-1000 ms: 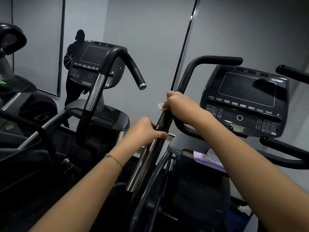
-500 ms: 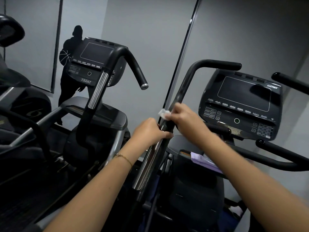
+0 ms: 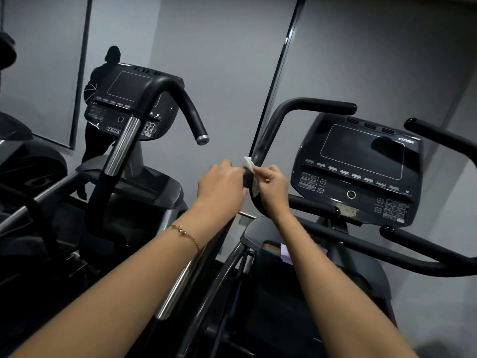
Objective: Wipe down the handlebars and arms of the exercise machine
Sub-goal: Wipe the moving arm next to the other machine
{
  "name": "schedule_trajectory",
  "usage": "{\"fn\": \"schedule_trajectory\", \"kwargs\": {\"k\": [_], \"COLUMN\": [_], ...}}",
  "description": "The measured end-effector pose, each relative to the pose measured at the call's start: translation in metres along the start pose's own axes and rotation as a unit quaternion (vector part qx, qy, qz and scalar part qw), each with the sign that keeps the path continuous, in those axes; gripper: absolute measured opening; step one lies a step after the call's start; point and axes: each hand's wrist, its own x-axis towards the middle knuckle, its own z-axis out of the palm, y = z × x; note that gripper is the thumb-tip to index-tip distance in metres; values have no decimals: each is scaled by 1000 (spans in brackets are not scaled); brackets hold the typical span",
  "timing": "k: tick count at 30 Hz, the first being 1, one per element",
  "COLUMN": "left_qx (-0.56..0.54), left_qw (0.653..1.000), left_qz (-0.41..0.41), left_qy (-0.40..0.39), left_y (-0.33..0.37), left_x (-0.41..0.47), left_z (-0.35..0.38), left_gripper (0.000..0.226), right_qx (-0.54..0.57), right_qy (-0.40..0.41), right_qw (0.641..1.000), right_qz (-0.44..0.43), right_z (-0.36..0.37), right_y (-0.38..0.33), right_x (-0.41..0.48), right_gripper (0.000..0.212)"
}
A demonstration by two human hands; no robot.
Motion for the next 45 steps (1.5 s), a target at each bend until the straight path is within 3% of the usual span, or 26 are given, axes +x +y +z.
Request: {"fn": "schedule_trajectory", "kwargs": {"k": [6,12,20,25,28,32,34,41,45], "left_qx": [4,42,66,77,73,65,70,95,95], "left_qw": [1000,999,998,997,997,997,997,995,995], "left_qz": [24,8,15,16,21,25,26,20,26], "left_qy": [-2,-9,10,-5,-16,-21,-18,-26,-24], "left_y": [-3,4,6,9,9,6,7,13,12], "left_x": [19,27,20,20,21,24,28,32,32], "left_z": [3,2,1,-1,-3,-4,-5,-8,-9], "left_gripper": [26,30,31,31,30,31,30,27,28], "right_qx": [37,5,35,-45,-41,47,49,-148,-191], "right_qy": [-24,-49,-21,-65,-51,-11,-30,-127,-151], "right_qw": [993,999,994,997,998,996,994,981,970], "right_qz": [-113,-4,-101,-23,12,-68,-97,-24,-13], "right_z": [-4,8,6,10,13,4,-1,11,11], "right_y": [12,42,49,56,54,36,33,54,47], "right_x": [-15,45,21,60,59,17,11,78,80], "right_gripper": [29,23,23,23,23,21,22,22,21]}}
